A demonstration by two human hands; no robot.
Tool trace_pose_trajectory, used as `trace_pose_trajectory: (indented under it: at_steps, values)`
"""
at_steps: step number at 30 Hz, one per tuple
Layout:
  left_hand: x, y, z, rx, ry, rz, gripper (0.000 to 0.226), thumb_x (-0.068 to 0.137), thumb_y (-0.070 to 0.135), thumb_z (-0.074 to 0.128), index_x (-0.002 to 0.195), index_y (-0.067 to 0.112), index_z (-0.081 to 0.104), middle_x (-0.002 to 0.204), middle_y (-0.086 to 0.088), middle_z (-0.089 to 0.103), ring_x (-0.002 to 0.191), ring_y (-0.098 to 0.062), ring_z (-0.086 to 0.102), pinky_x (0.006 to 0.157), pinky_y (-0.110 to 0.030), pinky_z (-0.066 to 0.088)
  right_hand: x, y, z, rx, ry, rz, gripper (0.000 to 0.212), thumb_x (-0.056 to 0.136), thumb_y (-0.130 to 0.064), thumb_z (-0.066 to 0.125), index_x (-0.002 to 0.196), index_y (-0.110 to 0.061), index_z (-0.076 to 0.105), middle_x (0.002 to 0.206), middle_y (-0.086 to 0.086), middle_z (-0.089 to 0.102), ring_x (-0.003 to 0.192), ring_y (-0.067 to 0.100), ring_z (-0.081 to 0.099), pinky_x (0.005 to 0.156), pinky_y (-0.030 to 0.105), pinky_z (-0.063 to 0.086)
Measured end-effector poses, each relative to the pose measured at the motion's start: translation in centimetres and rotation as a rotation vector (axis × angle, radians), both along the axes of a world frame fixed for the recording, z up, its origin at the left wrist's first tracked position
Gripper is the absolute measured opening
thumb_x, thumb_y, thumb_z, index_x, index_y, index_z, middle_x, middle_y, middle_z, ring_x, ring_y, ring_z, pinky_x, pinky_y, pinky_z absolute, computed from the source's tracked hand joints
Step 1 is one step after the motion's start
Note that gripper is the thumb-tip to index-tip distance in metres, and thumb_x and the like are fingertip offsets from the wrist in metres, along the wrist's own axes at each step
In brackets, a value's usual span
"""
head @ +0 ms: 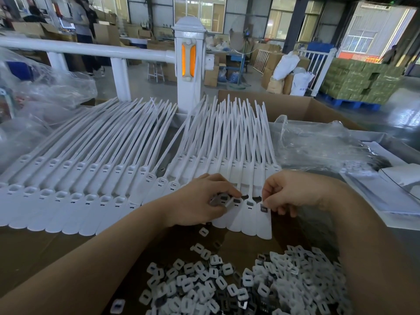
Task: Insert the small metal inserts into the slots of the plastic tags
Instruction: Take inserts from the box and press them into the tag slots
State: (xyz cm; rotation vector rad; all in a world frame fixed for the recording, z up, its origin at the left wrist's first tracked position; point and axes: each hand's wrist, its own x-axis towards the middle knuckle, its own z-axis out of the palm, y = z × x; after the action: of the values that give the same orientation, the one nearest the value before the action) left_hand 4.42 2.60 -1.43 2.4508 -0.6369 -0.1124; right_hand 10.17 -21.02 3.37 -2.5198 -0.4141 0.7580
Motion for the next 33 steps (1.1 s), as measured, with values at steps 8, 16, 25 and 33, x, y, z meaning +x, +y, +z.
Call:
trace_pose_trajectory:
  at_steps: [8,16,25,33]
  values:
    - [0.0,0.0,0.0,0.000,0.003,-0.005,0.043,0.092,0.021,0.061,0.132,0.037,0.058,0.129,0.013,0.047,0.125,-0.009,0.039,0.109,-0.038,0.035,0.1,0.0,-0.3,-0.013,-0.035,0.019,0.006,0.089,-0.017,0.073,0.092,-0.015,0.069,0.076,0.001,0.072,0.059,0.005,0.066,0.052,0.018,0.050]
    - [0.0,0.0,0.1,-0.006,0.014,-0.008,0.044,0.092,0.019,0.060,0.131,0.037,0.057,0.129,0.012,0.047,0.125,-0.009,0.038,0.109,-0.034,0.034,0.2,-0.6,-0.5,0.076,-0.003,-0.039,0.003,0.093,-0.015,0.067,0.094,-0.013,0.069,0.071,-0.002,0.072,0.059,0.006,0.066,0.051,0.017,0.049]
    - [0.3,0.9,0.1,-0.547,0.179,0.163,0.040,0.095,-0.004,0.053,0.117,0.026,0.066,0.118,0.005,0.066,0.112,-0.003,0.059,0.094,-0.020,0.048,-0.9,2.2,0.6,-0.039,-0.334,0.077,0.011,0.081,-0.025,0.080,0.079,-0.027,0.069,0.069,-0.007,0.067,0.060,0.003,0.061,0.057,0.024,0.047]
    - [0.9,1.5,-0.2,-0.872,0.245,0.286,0.046,0.089,-0.014,0.044,0.115,0.015,0.068,0.115,-0.010,0.069,0.115,-0.026,0.062,0.104,-0.042,0.045,-3.9,6.4,1.7,0.049,-0.299,0.374,0.008,0.080,-0.031,0.080,0.082,-0.031,0.072,0.074,-0.022,0.068,0.067,-0.005,0.062,0.063,0.022,0.051]
